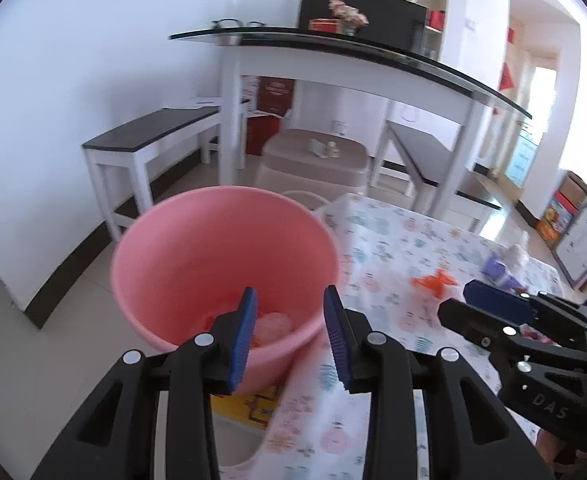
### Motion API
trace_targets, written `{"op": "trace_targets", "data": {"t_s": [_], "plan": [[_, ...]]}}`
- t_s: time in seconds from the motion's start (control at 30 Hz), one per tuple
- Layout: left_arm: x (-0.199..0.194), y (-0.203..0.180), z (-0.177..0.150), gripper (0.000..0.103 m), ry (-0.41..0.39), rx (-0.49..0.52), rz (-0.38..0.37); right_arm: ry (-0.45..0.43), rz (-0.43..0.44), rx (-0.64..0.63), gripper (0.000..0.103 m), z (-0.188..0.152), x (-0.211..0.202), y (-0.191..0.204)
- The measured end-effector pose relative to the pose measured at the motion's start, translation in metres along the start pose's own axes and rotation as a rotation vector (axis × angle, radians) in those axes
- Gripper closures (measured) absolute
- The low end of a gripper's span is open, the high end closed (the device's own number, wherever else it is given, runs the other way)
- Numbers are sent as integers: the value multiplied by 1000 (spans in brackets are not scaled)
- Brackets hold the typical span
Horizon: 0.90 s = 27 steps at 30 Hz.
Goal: Collect trash
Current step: 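Move both open tools back over the table, then grasp the red-and-blue crumpled wrapper with the right tool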
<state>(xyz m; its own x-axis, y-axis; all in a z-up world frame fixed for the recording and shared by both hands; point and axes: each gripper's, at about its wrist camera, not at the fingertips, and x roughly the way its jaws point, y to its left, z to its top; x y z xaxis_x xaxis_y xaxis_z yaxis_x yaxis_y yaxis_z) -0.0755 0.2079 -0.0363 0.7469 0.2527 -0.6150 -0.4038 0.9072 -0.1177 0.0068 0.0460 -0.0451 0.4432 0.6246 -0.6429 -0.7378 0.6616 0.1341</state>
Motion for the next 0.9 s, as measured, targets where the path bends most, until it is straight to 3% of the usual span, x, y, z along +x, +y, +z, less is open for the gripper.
{"op": "trace_targets", "data": {"t_s": [0.6, 0.9], "plan": [[15, -88, -13, 69, 52, 135, -168, -38, -292, 186, 66, -73, -74, -114], [27, -129, -14, 69, 79, 204, -247, -51, -361, 317, 66, -98, -95, -162]]}}
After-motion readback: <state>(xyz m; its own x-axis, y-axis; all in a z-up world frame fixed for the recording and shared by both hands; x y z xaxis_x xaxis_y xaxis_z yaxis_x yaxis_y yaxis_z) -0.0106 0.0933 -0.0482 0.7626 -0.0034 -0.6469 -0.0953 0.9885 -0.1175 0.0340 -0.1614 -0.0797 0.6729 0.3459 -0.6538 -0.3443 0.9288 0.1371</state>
